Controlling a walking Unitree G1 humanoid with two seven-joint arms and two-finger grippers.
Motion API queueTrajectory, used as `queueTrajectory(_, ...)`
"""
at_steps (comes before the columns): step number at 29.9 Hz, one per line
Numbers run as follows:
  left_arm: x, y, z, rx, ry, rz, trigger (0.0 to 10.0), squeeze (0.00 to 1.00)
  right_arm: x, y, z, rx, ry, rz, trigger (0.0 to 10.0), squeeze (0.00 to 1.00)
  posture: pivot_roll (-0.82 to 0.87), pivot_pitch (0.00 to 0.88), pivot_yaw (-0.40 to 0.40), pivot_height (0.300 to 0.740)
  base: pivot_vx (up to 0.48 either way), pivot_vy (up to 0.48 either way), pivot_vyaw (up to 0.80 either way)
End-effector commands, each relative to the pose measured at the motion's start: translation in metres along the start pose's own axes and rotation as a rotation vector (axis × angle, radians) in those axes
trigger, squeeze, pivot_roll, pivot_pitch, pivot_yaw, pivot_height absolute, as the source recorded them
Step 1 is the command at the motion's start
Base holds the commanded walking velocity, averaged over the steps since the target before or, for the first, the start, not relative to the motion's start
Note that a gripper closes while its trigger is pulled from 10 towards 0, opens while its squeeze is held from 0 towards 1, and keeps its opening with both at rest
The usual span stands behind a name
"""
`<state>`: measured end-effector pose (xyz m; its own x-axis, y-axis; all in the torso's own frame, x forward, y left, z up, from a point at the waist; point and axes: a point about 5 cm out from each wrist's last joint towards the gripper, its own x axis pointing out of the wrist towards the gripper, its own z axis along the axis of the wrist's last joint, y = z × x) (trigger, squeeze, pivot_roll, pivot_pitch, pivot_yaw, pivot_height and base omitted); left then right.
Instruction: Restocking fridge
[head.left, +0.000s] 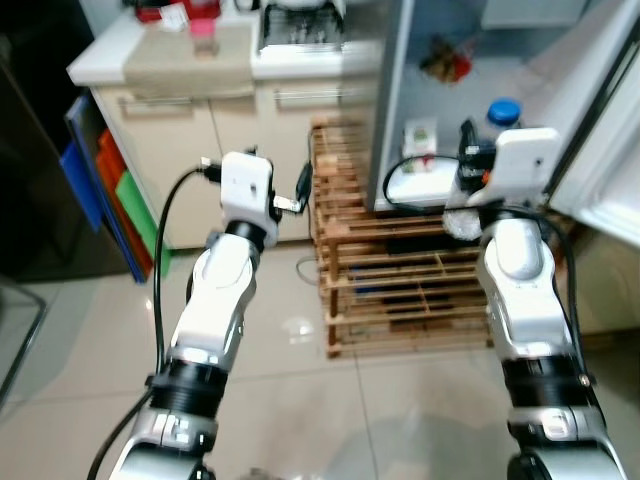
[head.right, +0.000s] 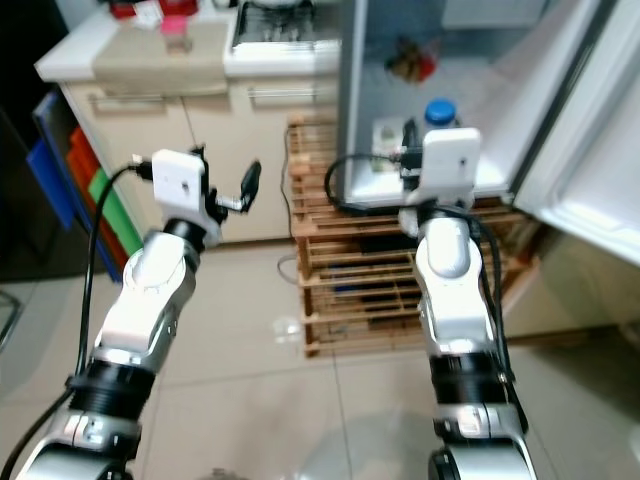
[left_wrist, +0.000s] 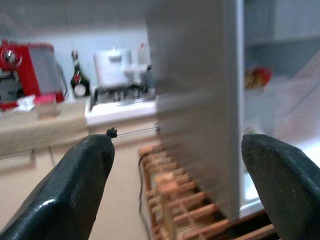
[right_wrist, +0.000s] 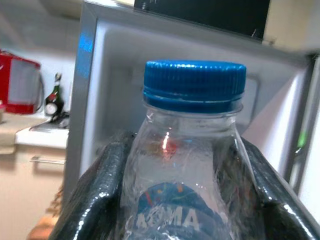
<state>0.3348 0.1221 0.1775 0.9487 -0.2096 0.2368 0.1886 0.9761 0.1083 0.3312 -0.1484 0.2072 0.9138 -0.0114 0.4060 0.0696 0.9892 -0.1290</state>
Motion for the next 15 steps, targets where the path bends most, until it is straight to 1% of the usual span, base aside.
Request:
queueTrajectory(1, 0.0013, -0.0016, 0.0014, -0.003, -0.005, 0.003, 10.0, 0.0, -0.001, 0.0032, 0.0045, -0.005, -0.015, 0.019, 10.0, 0.0, -0.06, 0.0, 0.047, 0.74, 0.0, 0.0, 0.0)
queueTrajectory(3, 0.0014, -0.0038, 0.0035, -0.018, -0.021, -0.009, 10.0, 0.0, -0.0024, 0.0052, 0.0038, -0.004, -0.012, 0.023, 10.0, 0.0, -0.06, 0.0, 0.05, 0.74, 0.0, 0.0, 0.0)
queueTrajectory(6, 0.0023, -0.0035, 0.0031, -0.038, -0.011, -0.02, 10.0, 0.0, -0.0025, 0.006, 0.0038, -0.004, -0.012, 0.025, 10.0, 0.0, -0.06, 0.0, 0.052, 0.74, 0.0, 0.0, 0.0)
queueTrajectory(15, 0.0043, -0.0031, 0.0032, -0.015, -0.011, -0.033, 10.0, 0.0, -0.002, 0.0059, 0.0039, -0.007, -0.01, 0.026, 10.0, 0.0, -0.07, 0.0, 0.057, 0.74, 0.355, -0.318, 0.0)
